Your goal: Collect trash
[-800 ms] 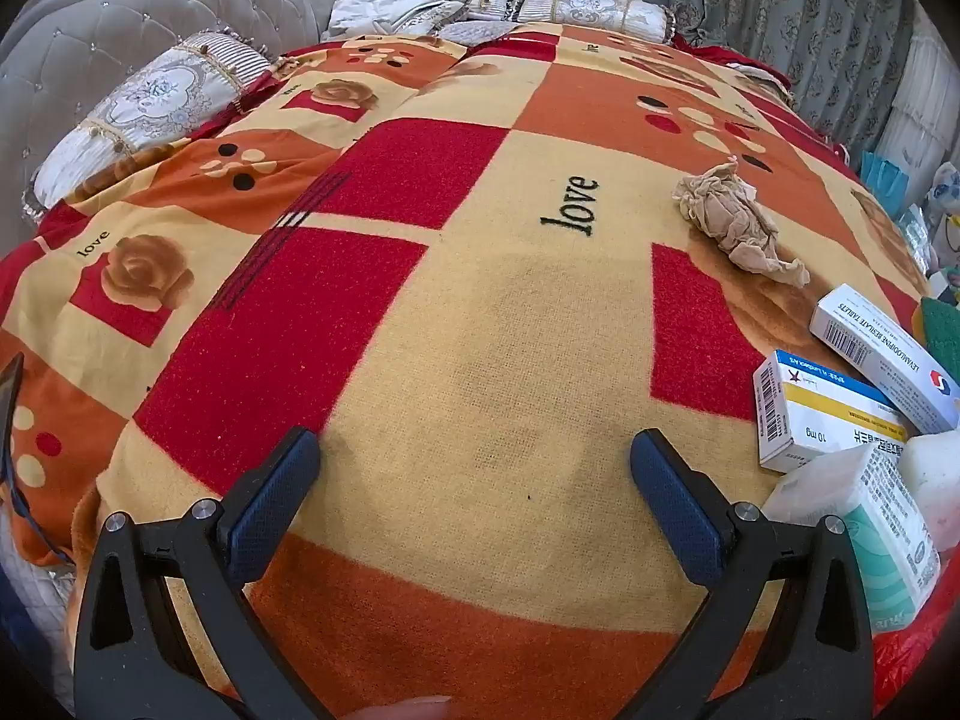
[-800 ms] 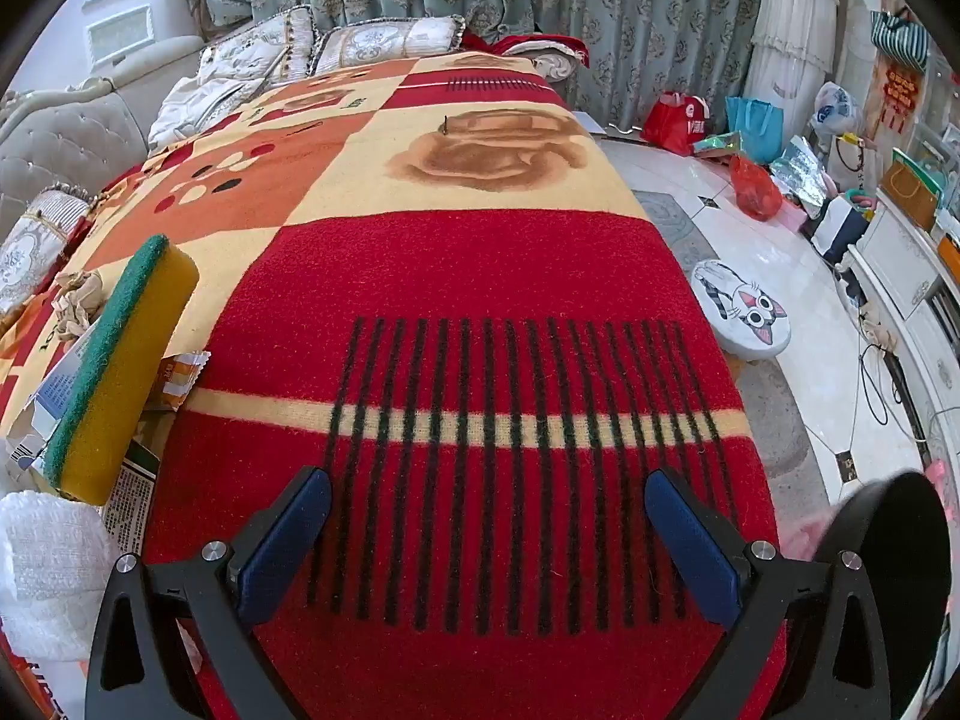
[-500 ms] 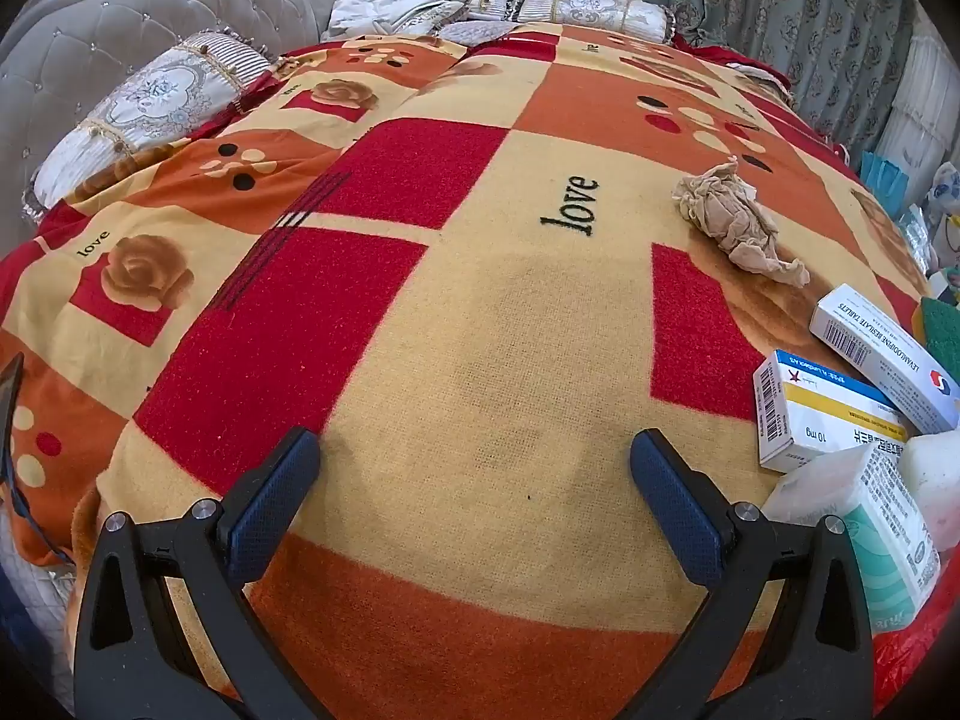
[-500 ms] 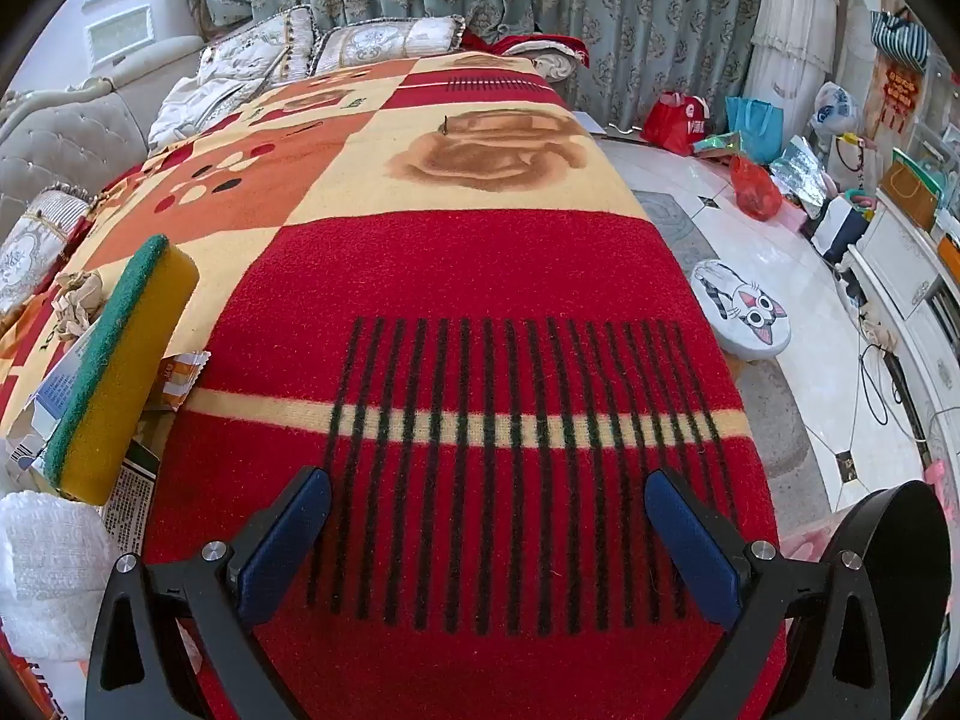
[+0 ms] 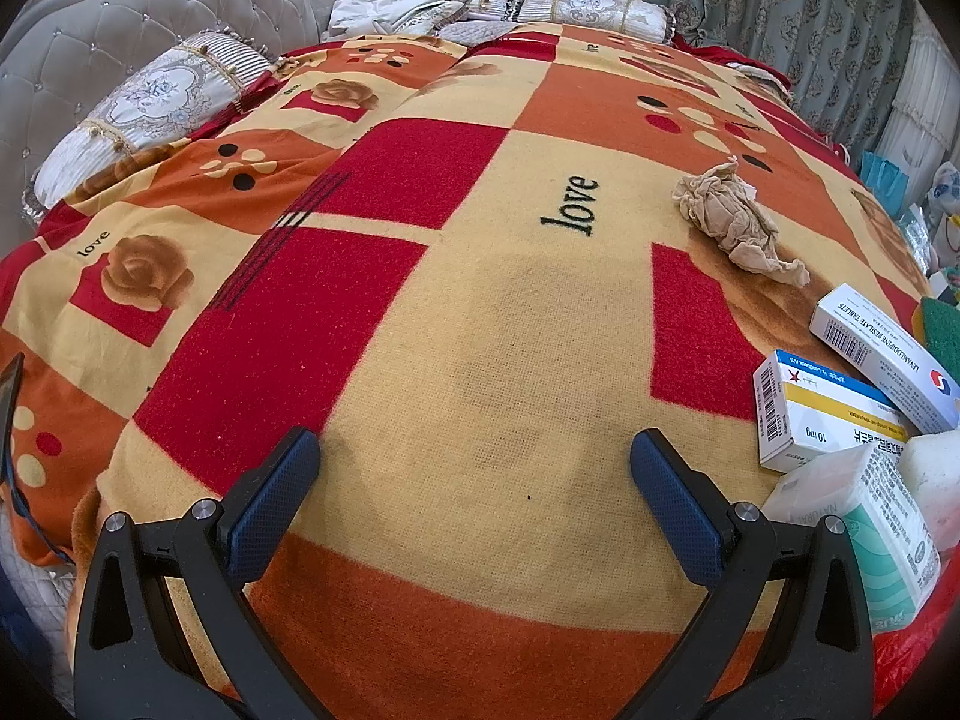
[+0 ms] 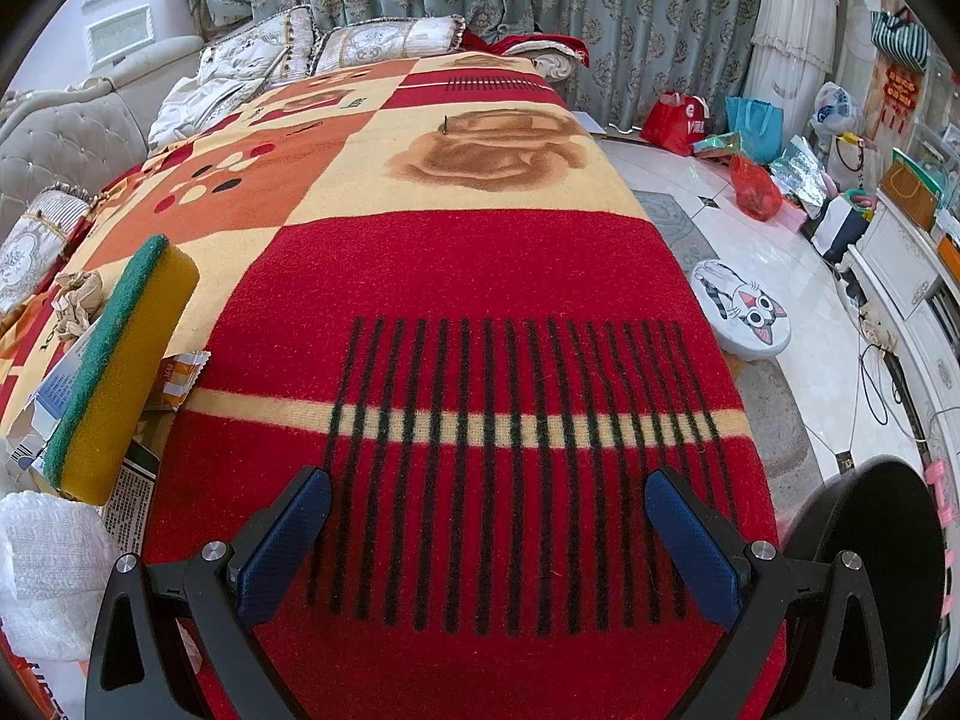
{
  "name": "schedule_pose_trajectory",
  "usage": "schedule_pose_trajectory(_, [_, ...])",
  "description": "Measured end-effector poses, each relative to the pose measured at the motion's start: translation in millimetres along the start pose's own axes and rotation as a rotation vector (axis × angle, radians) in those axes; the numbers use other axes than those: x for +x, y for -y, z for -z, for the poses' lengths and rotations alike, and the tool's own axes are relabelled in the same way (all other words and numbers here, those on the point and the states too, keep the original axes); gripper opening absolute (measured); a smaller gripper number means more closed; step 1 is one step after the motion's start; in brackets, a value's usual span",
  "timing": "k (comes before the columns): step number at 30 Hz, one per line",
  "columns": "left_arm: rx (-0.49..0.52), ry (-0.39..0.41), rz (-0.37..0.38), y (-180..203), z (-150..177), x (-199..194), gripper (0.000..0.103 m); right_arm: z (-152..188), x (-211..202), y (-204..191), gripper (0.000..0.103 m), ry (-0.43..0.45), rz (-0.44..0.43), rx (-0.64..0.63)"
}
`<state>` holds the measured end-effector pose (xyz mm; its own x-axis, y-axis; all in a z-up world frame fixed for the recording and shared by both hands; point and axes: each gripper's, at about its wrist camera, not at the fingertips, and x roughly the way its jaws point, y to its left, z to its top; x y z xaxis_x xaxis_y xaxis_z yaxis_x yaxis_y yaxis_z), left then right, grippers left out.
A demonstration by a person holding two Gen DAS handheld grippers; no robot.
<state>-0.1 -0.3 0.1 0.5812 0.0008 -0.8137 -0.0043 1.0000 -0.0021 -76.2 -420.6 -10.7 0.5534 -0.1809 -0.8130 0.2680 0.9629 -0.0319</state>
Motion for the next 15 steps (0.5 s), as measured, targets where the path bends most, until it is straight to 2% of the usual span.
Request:
schedule_pose_trajectory(9, [0.017,0.001,-0.024,4,2,-8,0.103,0,0,0,0.103,0.0,0.0,0.0])
schedule_pose_trajectory(12, [0.048,0.052,-0.056,6,6,-34,0.103,0,0,0,0.103,0.0,0.0,0.0])
schedule_pose_trajectory(15, [0.034,0.081,-0.05,0,9,-57,0.103,0,0,0,0.103,0.0,0.0,0.0])
